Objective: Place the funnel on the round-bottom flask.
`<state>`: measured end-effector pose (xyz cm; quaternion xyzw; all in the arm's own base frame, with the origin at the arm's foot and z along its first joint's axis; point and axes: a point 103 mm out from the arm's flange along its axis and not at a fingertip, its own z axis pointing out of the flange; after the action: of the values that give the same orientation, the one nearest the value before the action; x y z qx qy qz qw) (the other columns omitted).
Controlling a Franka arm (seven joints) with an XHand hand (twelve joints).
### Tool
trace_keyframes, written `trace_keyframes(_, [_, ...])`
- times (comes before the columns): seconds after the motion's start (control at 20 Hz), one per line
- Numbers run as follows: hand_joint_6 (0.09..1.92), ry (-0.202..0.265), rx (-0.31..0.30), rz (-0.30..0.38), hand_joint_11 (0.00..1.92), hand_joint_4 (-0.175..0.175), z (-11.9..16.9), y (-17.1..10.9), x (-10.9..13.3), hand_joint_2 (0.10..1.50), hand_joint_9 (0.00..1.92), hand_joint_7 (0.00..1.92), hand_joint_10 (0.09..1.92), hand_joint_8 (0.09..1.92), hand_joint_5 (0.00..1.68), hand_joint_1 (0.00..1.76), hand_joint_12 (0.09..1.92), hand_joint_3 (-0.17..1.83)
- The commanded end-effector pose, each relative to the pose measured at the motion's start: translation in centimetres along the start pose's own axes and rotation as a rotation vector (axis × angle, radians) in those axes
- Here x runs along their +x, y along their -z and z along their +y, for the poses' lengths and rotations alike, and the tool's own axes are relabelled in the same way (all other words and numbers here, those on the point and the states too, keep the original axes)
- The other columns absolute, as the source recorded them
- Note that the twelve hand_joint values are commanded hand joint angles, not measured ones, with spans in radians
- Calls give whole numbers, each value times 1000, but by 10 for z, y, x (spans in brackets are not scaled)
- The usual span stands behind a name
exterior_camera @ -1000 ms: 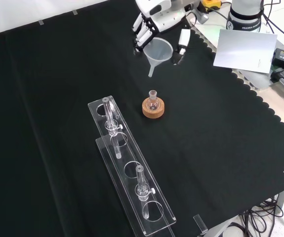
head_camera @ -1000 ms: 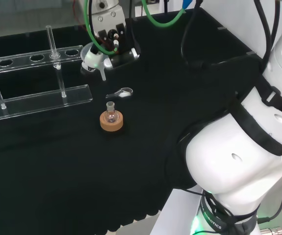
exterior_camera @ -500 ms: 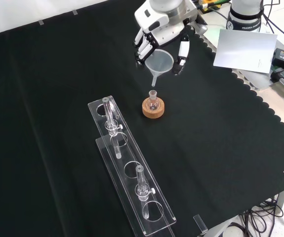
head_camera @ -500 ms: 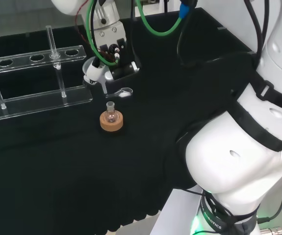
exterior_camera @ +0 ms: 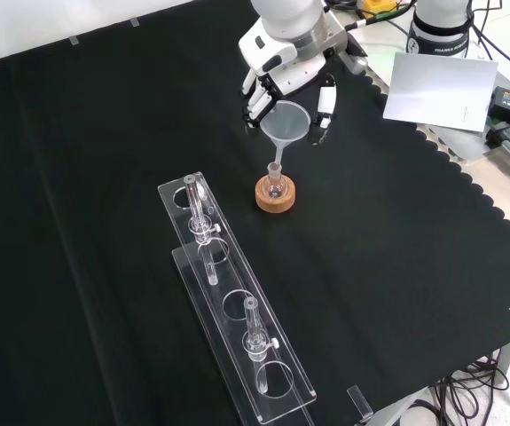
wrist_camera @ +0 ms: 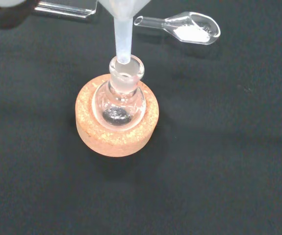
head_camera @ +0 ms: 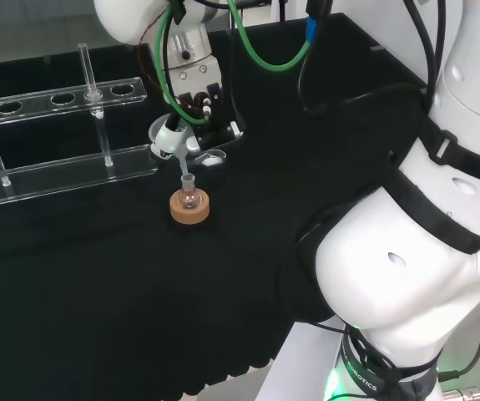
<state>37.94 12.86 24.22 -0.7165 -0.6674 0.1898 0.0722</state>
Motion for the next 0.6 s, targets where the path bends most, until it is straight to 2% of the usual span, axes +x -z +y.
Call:
trace_keyframes(0.05, [637,-2,3,7,700,-59,1,-3,-4,750,1107,812,566,815,590,784,1192,475])
trace_keyframes(0.25, [638,0,-6,2,699,-60,2,-10,4,750,1105,811,569,817,590,784,1194,475])
trace_keyframes(0.35, [639,6,-6,17,698,-60,4,-10,-3,750,1105,811,571,818,591,784,1194,476])
trace_keyframes(0.6, [641,4,1,10,698,-60,8,-15,4,751,1104,810,573,819,592,784,1195,476])
